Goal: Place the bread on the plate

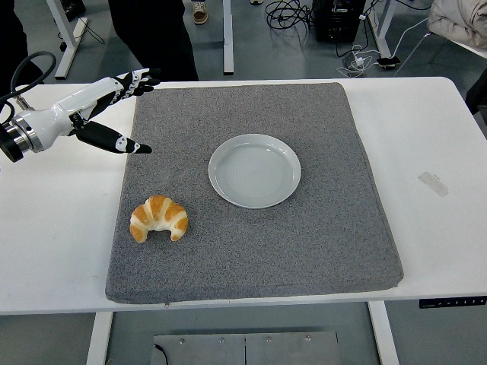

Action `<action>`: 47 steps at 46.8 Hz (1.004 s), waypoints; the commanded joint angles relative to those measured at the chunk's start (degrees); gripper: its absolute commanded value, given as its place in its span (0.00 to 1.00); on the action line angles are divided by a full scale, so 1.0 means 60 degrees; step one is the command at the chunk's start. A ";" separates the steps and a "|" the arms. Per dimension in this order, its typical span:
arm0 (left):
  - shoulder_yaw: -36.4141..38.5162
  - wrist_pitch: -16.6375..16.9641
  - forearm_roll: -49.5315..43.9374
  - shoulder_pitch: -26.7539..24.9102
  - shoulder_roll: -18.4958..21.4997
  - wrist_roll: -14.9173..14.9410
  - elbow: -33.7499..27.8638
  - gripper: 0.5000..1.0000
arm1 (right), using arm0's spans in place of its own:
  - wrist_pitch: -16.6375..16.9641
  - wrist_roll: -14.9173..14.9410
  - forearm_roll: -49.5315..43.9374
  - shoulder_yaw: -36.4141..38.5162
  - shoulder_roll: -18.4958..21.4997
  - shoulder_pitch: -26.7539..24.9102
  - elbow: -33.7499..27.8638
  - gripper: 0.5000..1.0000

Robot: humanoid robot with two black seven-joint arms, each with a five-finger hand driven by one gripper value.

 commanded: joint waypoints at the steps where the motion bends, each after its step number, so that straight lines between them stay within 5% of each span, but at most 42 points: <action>1: 0.0098 0.0112 0.0185 0.0015 0.0262 0.0001 -0.0337 0.97 | 0.0000 -0.0002 -0.0001 0.0000 0.0000 -0.0001 0.0000 1.00; 47: 0.1548 0.2250 0.3027 0.0777 -0.0060 -0.0013 -0.0704 0.97 | 0.0000 -0.0002 -0.0001 0.0000 0.0000 -0.0001 0.0000 1.00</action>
